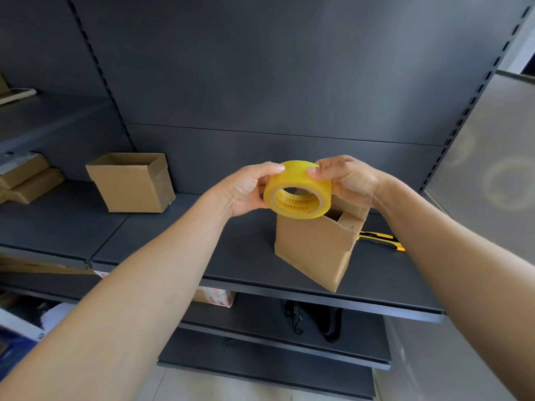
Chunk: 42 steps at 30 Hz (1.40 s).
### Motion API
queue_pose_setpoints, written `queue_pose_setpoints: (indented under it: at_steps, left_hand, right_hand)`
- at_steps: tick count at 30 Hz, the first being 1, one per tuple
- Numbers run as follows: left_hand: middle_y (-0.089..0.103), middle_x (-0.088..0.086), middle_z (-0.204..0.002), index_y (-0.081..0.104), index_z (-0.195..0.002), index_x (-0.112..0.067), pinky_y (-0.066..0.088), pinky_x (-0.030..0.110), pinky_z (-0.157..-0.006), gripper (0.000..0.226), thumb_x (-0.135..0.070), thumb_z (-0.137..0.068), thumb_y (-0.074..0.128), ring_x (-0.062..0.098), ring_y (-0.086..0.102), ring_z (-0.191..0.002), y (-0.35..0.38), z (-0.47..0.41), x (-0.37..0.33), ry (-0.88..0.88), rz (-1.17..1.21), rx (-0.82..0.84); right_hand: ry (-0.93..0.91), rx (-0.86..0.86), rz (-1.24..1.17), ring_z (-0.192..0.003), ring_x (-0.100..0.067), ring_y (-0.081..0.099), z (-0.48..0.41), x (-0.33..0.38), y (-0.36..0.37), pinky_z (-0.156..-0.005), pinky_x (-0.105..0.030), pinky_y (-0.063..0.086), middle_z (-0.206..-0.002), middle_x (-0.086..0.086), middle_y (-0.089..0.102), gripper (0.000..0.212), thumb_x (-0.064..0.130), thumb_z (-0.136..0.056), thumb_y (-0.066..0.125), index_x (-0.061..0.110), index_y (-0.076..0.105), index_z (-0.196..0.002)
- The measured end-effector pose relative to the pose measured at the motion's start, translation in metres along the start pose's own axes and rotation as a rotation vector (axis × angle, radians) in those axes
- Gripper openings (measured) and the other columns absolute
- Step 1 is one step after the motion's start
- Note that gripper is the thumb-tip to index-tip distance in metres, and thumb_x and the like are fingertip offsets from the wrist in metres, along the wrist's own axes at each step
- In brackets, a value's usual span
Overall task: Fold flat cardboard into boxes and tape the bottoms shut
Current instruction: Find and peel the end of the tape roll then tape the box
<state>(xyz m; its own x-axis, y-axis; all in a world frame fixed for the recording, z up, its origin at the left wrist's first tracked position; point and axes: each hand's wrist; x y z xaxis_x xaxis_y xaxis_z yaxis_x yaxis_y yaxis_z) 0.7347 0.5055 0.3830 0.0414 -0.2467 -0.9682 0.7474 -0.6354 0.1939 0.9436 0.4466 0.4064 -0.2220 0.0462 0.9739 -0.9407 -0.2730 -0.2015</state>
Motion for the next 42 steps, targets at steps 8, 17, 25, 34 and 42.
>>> queue_pose_setpoints:
  at_steps: [8,17,25,34,42]
  left_hand:
    - [0.064,0.013,-0.119,0.053,-0.128,-0.009,0.051,0.052,-0.092,0.065,-0.038,-0.073,0.068,0.03,0.062,-0.109,0.005,0.003,-0.003,-0.067,-0.187,0.038]
    - [0.066,0.009,-0.109,0.059,-0.107,-0.019,0.044,0.061,-0.095,0.037,-0.035,-0.074,0.062,0.032,0.063,-0.106,0.001,0.0,0.0,-0.089,-0.08,0.012]
    - [0.063,0.006,-0.116,0.055,-0.108,-0.021,0.046,0.048,-0.094,0.05,-0.04,-0.062,0.062,0.026,0.06,-0.11,0.02,-0.002,-0.011,-0.13,-0.43,-0.047]
    - [0.062,0.01,-0.11,0.061,-0.104,-0.01,0.054,0.052,-0.086,0.031,-0.024,-0.076,0.06,0.038,0.067,-0.095,0.008,-0.007,-0.007,-0.112,-0.251,0.022]
    - [0.06,0.012,-0.12,0.061,-0.104,-0.014,0.051,0.055,-0.091,0.018,-0.026,-0.092,0.054,0.043,0.066,-0.099,0.013,-0.011,-0.005,-0.128,-0.222,0.049]
  right_hand:
    - [-0.008,0.069,0.041,-0.088,-0.019,0.065,0.003,0.005,0.0,-0.082,-0.033,0.05,-0.09,-0.002,0.07,0.028,0.032,-0.078,0.069,0.011,0.067,-0.097]
    - [0.003,0.101,-0.031,-0.087,-0.019,0.063,0.006,0.0,0.003,-0.082,-0.032,0.048,-0.09,-0.004,0.067,0.022,0.015,-0.075,0.068,0.009,0.063,-0.096]
    - [0.036,-0.005,0.202,-0.089,-0.024,0.06,0.0,0.004,0.01,-0.087,-0.04,0.047,-0.091,-0.006,0.066,0.014,0.006,-0.08,0.068,0.013,0.068,-0.093]
    - [0.018,-0.18,0.14,-0.078,-0.02,0.059,-0.001,0.005,0.002,-0.073,-0.035,0.046,-0.075,-0.001,0.064,0.014,0.031,-0.067,0.063,0.019,0.07,-0.072]
    - [0.024,-0.277,0.162,-0.069,-0.019,0.058,-0.002,0.007,-0.004,-0.066,-0.032,0.047,-0.069,-0.003,0.061,0.018,0.022,-0.086,0.058,0.013,0.061,-0.07]
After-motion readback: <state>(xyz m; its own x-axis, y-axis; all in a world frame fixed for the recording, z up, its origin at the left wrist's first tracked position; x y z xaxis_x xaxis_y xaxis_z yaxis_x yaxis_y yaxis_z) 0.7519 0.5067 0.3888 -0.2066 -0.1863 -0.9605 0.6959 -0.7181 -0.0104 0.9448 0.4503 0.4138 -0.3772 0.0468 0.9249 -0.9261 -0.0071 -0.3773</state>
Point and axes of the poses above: each hand's wrist, its own z-axis away from the middle knuckle, its own y-axis out of the palm, x = y × z
